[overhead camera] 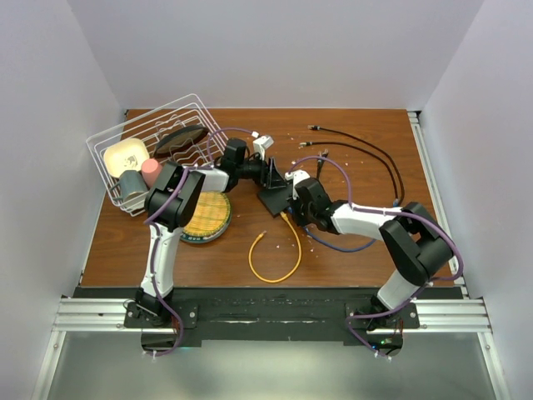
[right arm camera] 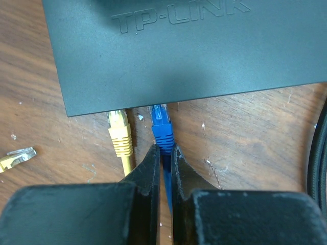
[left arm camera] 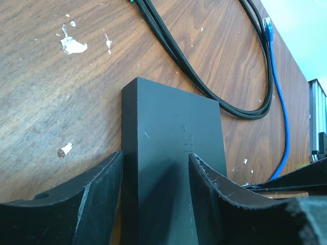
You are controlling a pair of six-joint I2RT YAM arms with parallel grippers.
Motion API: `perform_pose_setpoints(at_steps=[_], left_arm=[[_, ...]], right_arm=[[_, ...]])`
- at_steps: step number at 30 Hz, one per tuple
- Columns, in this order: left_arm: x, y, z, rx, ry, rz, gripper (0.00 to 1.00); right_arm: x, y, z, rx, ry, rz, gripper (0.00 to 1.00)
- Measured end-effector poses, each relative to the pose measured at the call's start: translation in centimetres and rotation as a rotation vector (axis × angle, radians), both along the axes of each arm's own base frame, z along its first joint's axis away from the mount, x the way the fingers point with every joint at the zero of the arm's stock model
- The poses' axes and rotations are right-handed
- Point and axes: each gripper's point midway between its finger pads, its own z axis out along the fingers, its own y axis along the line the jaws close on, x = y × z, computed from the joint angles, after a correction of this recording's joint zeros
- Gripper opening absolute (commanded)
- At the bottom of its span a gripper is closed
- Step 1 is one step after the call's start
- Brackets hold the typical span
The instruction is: Insert the plug into the switch port
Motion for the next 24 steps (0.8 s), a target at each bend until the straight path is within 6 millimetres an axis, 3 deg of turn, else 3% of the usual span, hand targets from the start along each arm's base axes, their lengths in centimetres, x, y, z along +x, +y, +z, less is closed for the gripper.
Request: perform_pose_setpoints(at_steps=[24], left_arm=[[-0.29,0.57,-0.48,-0.011,-0.030,0.018,0.49]], right_arm=[[0.13,0.29,0.13,0.046,-0.032,-0.039,0.00]])
